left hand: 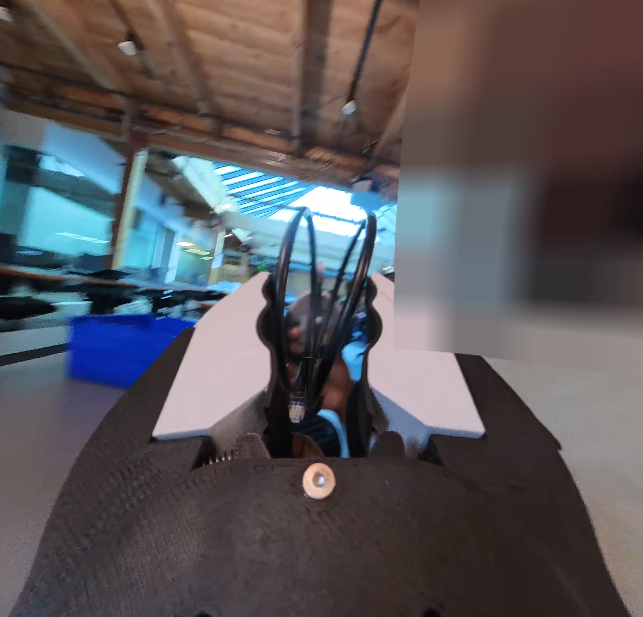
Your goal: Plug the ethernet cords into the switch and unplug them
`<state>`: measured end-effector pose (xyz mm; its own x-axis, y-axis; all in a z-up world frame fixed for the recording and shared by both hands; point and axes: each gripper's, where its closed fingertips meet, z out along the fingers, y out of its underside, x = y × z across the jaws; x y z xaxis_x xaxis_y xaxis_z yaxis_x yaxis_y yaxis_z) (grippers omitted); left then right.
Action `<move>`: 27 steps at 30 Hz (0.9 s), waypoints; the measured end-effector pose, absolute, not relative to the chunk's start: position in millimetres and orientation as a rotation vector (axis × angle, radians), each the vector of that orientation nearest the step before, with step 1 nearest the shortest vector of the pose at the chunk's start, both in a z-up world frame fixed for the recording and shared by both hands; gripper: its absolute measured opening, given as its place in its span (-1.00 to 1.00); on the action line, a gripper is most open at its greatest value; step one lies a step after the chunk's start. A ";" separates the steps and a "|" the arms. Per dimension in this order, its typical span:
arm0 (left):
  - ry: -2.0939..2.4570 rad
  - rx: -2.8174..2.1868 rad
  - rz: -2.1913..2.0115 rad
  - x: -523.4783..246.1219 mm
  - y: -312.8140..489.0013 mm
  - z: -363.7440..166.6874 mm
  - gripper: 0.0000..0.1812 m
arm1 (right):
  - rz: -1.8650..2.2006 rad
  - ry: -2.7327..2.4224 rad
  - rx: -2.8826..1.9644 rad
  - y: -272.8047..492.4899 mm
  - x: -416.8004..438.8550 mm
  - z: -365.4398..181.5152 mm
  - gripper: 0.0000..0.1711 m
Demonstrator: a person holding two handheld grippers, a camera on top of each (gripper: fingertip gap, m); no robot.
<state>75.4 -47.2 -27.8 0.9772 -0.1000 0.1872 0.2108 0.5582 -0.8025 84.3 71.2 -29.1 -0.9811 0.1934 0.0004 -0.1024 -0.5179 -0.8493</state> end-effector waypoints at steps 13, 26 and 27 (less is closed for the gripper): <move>-0.065 -1.556 0.454 73.3 0.3 -67.1 -0.36 | 1.650 -1.670 0.160 42.8 71.9 -78.6 -0.91; -0.242 -1.509 0.271 69.1 39.1 -74.0 -0.83 | 1.466 -1.605 0.172 29.9 69.7 -82.8 -0.90; -0.219 -1.502 0.324 68.7 37.9 -72.4 -0.83 | 1.487 -1.597 0.160 29.4 69.2 -81.1 -0.90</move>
<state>68.7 37.9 -72.4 0.9377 0.3429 -0.0569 -0.0744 0.0382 -0.9965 69.2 29.4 -81.1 -0.5700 0.4698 0.6741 -0.6388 0.2625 -0.7232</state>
